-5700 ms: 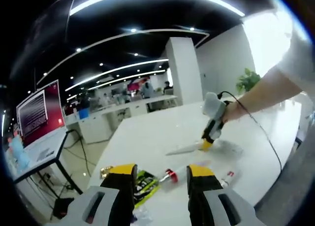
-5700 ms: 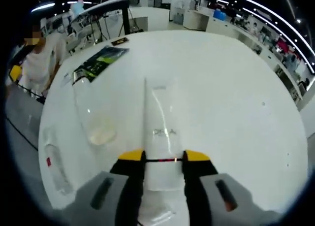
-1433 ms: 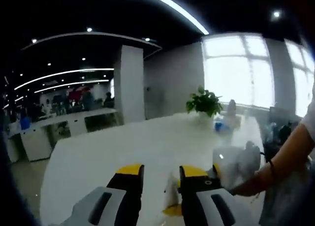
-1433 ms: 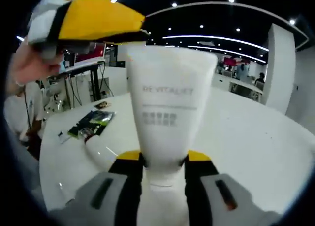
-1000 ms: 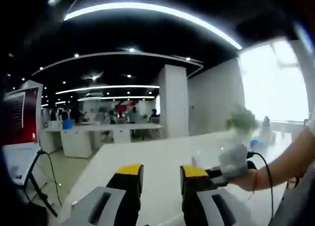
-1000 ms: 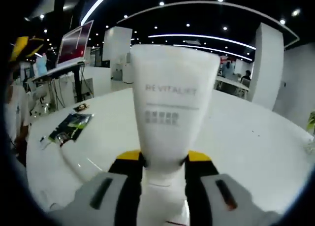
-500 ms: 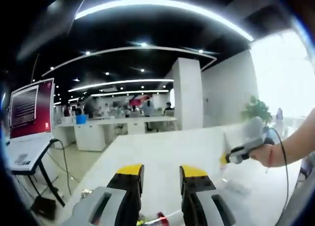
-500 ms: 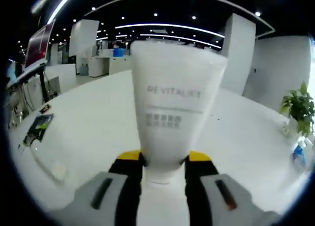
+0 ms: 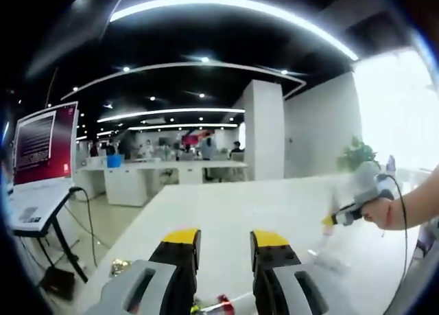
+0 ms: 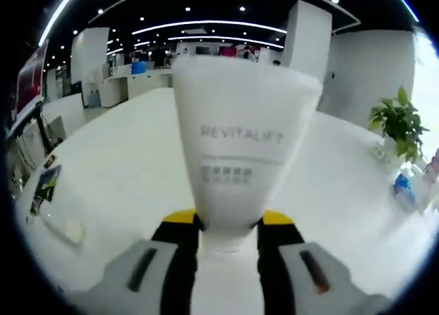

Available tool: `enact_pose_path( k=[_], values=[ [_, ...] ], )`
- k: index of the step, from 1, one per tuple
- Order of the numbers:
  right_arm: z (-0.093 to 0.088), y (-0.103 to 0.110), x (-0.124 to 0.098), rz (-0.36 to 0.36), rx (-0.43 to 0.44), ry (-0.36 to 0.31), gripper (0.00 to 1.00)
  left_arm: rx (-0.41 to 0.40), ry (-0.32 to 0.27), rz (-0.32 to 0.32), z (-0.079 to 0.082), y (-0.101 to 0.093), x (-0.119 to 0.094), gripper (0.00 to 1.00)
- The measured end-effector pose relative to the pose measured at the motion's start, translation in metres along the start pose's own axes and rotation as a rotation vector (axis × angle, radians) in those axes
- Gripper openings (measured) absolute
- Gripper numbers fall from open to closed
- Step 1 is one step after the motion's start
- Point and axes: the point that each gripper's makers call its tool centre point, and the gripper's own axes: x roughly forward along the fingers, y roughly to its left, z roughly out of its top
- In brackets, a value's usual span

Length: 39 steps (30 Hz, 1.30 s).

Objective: Arrange the skincare products in the storage area until every visible bottle or jar stands upright without overlapping.

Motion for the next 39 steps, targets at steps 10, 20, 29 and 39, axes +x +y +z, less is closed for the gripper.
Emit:
enact_pose_path(
  k=[10, 20, 29, 39],
  values=[
    [-0.011, -0.001, -0.015, -0.061, 0.029, 0.046, 0.33, 0.004, -0.001, 0.005, 0.001, 0.001, 0.000, 0.30],
    [-0.013, -0.003, -0.011, -0.048, 0.023, 0.058, 0.34, -0.002, 0.009, 0.018, -0.001, 0.005, -0.001, 0.30],
    [-0.033, -0.001, -0.008, -0.013, -0.027, 0.124, 0.35, -0.018, 0.015, 0.024, -0.003, 0.009, 0.000, 0.30],
    [-0.023, 0.011, -0.083, 0.064, -0.131, -0.139, 0.38, 0.048, -0.002, 0.017, 0.015, 0.021, -0.013, 0.31]
  ],
)
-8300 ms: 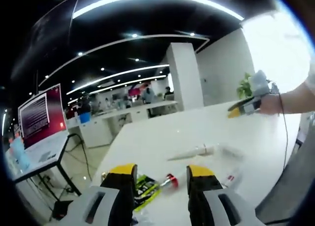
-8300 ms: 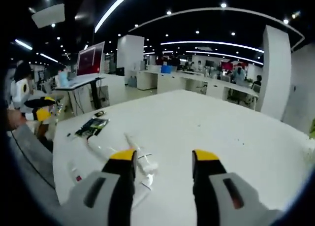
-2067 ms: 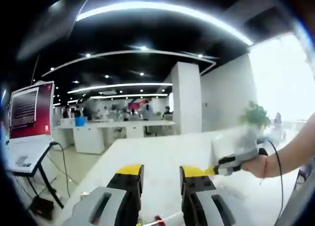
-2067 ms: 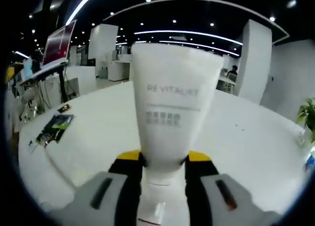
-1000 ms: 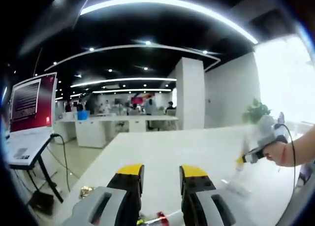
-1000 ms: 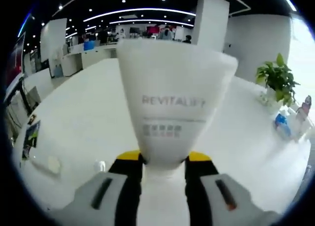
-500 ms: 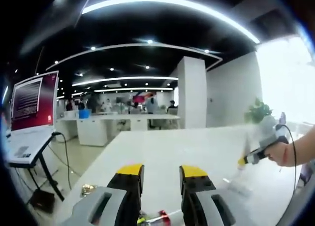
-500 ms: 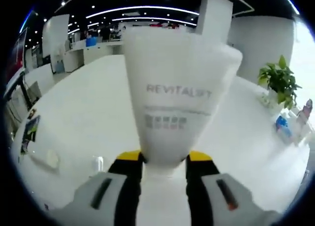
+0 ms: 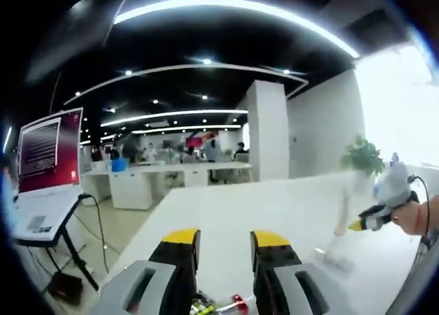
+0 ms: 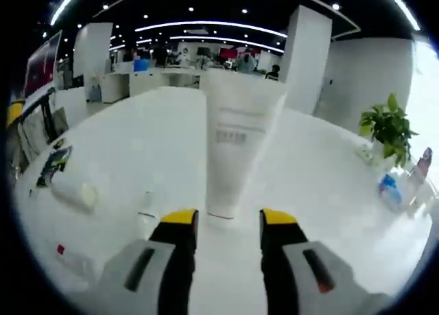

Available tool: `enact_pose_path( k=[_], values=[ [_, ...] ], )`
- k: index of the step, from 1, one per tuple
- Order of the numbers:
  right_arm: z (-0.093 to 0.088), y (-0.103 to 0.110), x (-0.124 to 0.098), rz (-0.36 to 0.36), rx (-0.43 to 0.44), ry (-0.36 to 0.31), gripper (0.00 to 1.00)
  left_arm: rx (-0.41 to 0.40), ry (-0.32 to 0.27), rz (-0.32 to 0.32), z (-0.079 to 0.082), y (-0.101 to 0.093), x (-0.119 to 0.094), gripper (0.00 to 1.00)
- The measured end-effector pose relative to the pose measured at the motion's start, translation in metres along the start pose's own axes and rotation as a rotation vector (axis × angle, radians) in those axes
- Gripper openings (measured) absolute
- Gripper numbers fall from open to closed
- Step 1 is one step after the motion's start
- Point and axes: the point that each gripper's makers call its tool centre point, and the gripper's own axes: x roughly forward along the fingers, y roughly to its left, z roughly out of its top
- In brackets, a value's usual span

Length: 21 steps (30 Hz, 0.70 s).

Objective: Arrange the skincare products in the storage area until every visible bottle or jar stands upright without overlapping.

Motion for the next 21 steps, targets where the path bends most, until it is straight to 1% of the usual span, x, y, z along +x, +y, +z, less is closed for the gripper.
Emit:
enact_pose_path(
  k=[1, 2, 3, 4, 5, 7, 8, 9, 10, 11, 12, 13, 14, 15, 16, 17, 18, 19, 21],
  values=[
    [0.003, 0.008, -0.004, 0.035, -0.017, -0.010, 0.38, 0.005, 0.013, -0.021, 0.002, 0.002, -0.002, 0.31],
    [0.009, 0.015, -0.004, 0.065, -0.054, -0.033, 0.38, 0.012, 0.017, -0.034, 0.002, 0.002, -0.003, 0.31],
    [0.018, 0.026, -0.006, 0.104, -0.130, -0.066, 0.38, 0.015, 0.019, -0.049, 0.004, 0.006, -0.007, 0.31],
    [0.024, 0.036, -0.006, 0.139, -0.190, -0.083, 0.39, 0.016, 0.018, -0.055, 0.005, 0.011, -0.011, 0.31],
    [0.029, 0.053, -0.005, 0.196, -0.246, -0.094, 0.40, 0.017, 0.019, -0.059, 0.005, 0.014, -0.013, 0.31],
    [0.040, 0.080, -0.004, 0.289, -0.305, -0.128, 0.41, 0.012, 0.040, -0.064, -0.001, 0.021, -0.019, 0.31],
    [0.048, 0.105, -0.003, 0.387, -0.361, -0.160, 0.42, 0.010, 0.057, -0.065, -0.005, 0.024, -0.022, 0.31],
    [0.050, 0.116, -0.002, 0.426, -0.379, -0.159, 0.43, -0.013, 0.103, -0.062, -0.017, 0.027, -0.028, 0.31],
    [0.051, 0.131, 0.000, 0.485, -0.400, -0.156, 0.44, -0.019, 0.125, -0.062, -0.024, 0.029, -0.031, 0.31],
    [0.050, 0.140, 0.001, 0.526, -0.404, -0.153, 0.45, -0.016, 0.133, -0.060, -0.028, 0.029, -0.033, 0.31],
    [0.048, 0.165, 0.005, 0.622, -0.421, -0.124, 0.45, -0.012, 0.140, -0.058, -0.032, 0.030, -0.036, 0.31],
    [0.046, 0.182, 0.007, 0.694, -0.460, -0.104, 0.45, -0.004, 0.145, -0.058, -0.037, 0.029, -0.039, 0.31],
    [0.046, 0.190, 0.010, 0.712, -0.481, -0.102, 0.45, 0.002, 0.156, -0.066, -0.043, 0.029, -0.041, 0.31],
    [0.046, 0.204, 0.014, 0.754, -0.522, -0.104, 0.44, 0.003, 0.166, -0.076, -0.047, 0.028, -0.043, 0.31],
    [0.045, 0.213, 0.016, 0.790, -0.546, -0.095, 0.44, 0.001, 0.176, -0.090, -0.050, 0.027, -0.045, 0.31],
    [0.043, 0.221, 0.018, 0.820, -0.561, -0.077, 0.44, -0.003, 0.189, -0.110, -0.054, 0.025, -0.047, 0.31],
    [0.038, 0.234, 0.020, 0.869, -0.576, -0.044, 0.43, -0.007, 0.198, -0.126, -0.058, 0.024, -0.049, 0.31],
    [0.035, 0.243, 0.024, 0.897, -0.593, -0.023, 0.42, -0.007, 0.201, -0.134, -0.060, 0.024, -0.050, 0.31],
    [0.029, 0.255, 0.027, 0.943, -0.638, 0.012, 0.41, -0.015, 0.205, -0.157, -0.065, 0.023, -0.054, 0.32]
  ],
)
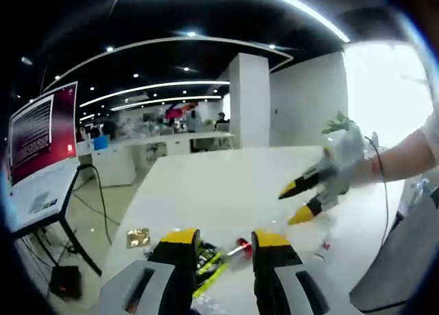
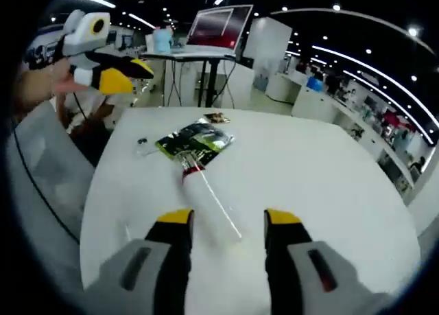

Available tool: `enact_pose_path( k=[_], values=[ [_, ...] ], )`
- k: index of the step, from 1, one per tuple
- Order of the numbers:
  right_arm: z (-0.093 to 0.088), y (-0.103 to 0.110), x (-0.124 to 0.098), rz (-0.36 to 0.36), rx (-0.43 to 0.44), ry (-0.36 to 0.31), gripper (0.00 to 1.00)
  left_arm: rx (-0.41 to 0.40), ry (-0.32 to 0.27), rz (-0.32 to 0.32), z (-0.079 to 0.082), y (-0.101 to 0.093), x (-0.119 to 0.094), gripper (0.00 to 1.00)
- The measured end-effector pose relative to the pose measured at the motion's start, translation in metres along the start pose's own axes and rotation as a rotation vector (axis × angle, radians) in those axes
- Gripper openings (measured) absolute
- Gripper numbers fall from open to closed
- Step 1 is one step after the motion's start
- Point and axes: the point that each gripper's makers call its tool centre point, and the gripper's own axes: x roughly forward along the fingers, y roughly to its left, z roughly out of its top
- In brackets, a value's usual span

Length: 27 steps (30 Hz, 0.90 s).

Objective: Arrange the skincare products in the storage area until every visible bottle or jar stands upright without overlapping.

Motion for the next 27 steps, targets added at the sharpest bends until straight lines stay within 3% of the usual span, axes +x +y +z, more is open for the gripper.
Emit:
enact_pose_path(
  k=[3, 6, 9, 12, 13, 18, 20, 23, 27],
  values=[
    [-0.006, 0.007, 0.018, 0.065, -0.065, 0.079, 0.40, -0.020, 0.007, -0.024, -0.009, -0.001, -0.003, 0.33],
    [-0.010, 0.003, 0.023, 0.056, -0.115, 0.123, 0.34, -0.031, 0.017, -0.043, -0.017, -0.003, -0.006, 0.33],
    [-0.010, 0.005, 0.026, 0.088, -0.090, 0.126, 0.34, -0.030, 0.025, -0.063, -0.025, -0.005, -0.007, 0.34],
    [-0.018, 0.006, 0.029, 0.109, -0.098, 0.179, 0.32, -0.042, 0.050, -0.084, -0.036, -0.005, -0.002, 0.34],
    [-0.018, 0.004, 0.030, 0.089, -0.080, 0.183, 0.30, -0.046, 0.055, -0.092, -0.039, -0.006, -0.001, 0.34],
    [-0.023, 0.015, 0.024, 0.178, -0.216, 0.219, 0.26, -0.060, 0.083, -0.164, -0.056, -0.016, 0.007, 0.35],
    [-0.027, 0.026, 0.021, 0.219, -0.218, 0.235, 0.26, -0.052, 0.106, -0.190, -0.063, -0.020, 0.009, 0.36],
    [-0.032, 0.042, 0.014, 0.277, -0.297, 0.235, 0.26, -0.040, 0.122, -0.226, -0.073, -0.025, 0.013, 0.36],
    [-0.035, 0.057, 0.010, 0.311, -0.384, 0.249, 0.26, -0.026, 0.147, -0.265, -0.084, -0.030, 0.019, 0.39]
  ],
)
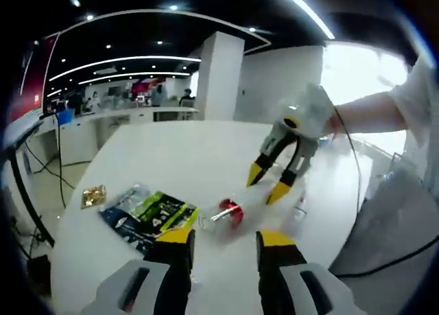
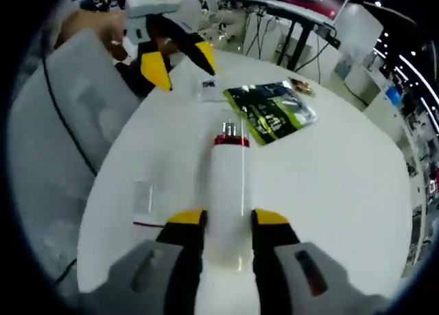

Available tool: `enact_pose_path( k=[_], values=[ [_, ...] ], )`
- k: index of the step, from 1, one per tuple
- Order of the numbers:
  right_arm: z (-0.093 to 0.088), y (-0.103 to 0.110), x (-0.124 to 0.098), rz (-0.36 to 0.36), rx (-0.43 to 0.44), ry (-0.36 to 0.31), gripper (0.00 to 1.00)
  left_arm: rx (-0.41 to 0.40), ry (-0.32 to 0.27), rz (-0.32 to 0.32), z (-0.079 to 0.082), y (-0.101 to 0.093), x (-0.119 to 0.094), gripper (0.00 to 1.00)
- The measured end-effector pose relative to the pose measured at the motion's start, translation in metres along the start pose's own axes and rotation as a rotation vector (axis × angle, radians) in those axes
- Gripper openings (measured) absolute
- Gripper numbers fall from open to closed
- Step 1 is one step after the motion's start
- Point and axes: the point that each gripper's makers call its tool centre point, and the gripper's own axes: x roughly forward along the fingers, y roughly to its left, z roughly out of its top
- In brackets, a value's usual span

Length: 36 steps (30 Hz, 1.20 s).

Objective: Arrange the skincare products in the storage area until every visible bottle or jar stands upright without overlapping.

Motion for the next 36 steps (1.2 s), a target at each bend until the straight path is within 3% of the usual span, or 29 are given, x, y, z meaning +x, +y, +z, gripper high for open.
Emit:
enact_pose_path(
  k=[6, 10, 15, 19, 23, 24, 27, 31, 35, 36],
  values=[
    [0.003, 0.012, 0.001, 0.044, -0.077, 0.018, 0.26, 0.092, 0.064, -0.109, -0.012, -0.012, 0.016, 0.41],
    [0.003, 0.013, 0.002, 0.060, -0.118, 0.032, 0.27, 0.151, 0.146, -0.188, -0.024, -0.018, 0.028, 0.43],
    [0.002, 0.013, 0.004, 0.057, -0.147, 0.058, 0.27, 0.189, 0.183, -0.203, -0.031, -0.016, 0.042, 0.36],
    [0.002, 0.011, 0.002, -0.055, -0.127, 0.062, 0.28, 0.224, 0.200, -0.217, -0.034, -0.016, 0.048, 0.32],
    [0.005, 0.009, -0.005, -0.205, -0.087, 0.009, 0.29, 0.234, 0.222, -0.208, -0.039, -0.014, 0.051, 0.31],
    [0.005, 0.009, -0.007, -0.252, -0.081, -0.004, 0.29, 0.197, 0.207, -0.211, -0.039, -0.014, 0.051, 0.31],
    [0.003, 0.009, -0.008, -0.335, -0.059, -0.017, 0.29, 0.200, 0.189, -0.213, -0.038, -0.014, 0.049, 0.30],
    [0.001, 0.007, -0.008, -0.400, -0.058, 0.018, 0.29, 0.157, 0.204, -0.207, -0.037, -0.017, 0.049, 0.29],
    [0.006, 0.002, -0.007, -0.483, -0.065, -0.007, 0.29, 0.008, 0.254, -0.199, -0.035, -0.021, 0.049, 0.28],
    [0.008, 0.001, -0.007, -0.499, -0.048, -0.020, 0.29, -0.020, 0.235, -0.202, -0.030, -0.023, 0.049, 0.28]
  ],
)
